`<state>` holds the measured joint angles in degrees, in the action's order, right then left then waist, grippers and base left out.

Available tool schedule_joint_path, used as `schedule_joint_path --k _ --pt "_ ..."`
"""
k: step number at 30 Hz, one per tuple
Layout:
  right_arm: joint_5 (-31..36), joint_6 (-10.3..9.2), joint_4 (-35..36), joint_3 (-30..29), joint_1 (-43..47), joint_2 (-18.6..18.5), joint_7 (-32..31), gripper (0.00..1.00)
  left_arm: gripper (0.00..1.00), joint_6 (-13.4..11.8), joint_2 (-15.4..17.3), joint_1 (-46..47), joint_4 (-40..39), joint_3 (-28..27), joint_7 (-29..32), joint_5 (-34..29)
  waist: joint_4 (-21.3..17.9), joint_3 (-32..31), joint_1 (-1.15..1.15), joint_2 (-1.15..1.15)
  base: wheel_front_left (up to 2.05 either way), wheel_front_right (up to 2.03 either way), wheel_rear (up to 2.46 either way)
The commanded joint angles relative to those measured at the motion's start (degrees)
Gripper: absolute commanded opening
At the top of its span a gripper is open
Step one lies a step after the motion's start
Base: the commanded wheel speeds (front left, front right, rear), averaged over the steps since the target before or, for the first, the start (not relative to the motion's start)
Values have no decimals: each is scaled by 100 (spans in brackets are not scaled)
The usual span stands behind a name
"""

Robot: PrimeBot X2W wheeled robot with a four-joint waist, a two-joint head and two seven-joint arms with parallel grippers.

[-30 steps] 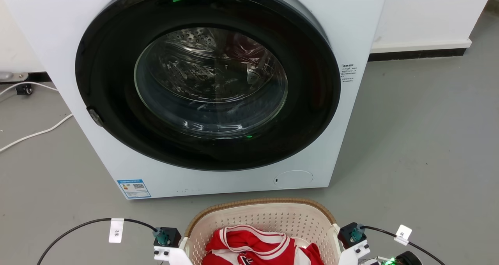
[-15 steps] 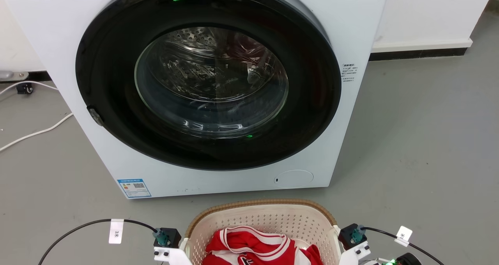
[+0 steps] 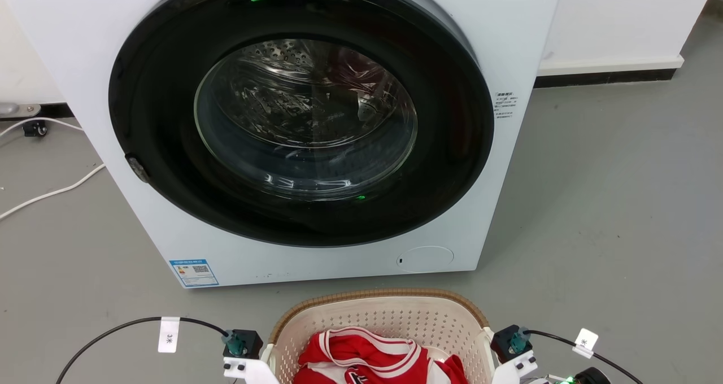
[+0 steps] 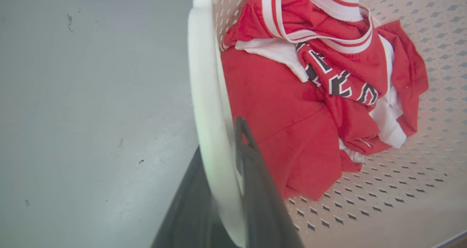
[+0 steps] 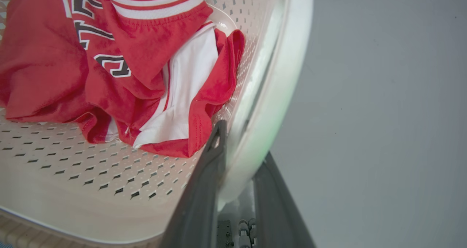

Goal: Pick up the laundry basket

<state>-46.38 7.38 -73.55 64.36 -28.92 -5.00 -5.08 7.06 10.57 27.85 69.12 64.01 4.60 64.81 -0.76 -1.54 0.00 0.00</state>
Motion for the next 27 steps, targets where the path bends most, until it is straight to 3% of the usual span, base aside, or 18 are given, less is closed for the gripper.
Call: schedule_joint_path --k 1,27 --pt "-4 19 23 44 -49 34 21 0 0 71 -45 121 -54 23 -62 34 1 -1 0 0 0 0 0" --pt "-240 20 -5 279 -25 22 57 0 0 71 -17 104 -43 314 -119 280 21 -31 0 0 0 0 0"
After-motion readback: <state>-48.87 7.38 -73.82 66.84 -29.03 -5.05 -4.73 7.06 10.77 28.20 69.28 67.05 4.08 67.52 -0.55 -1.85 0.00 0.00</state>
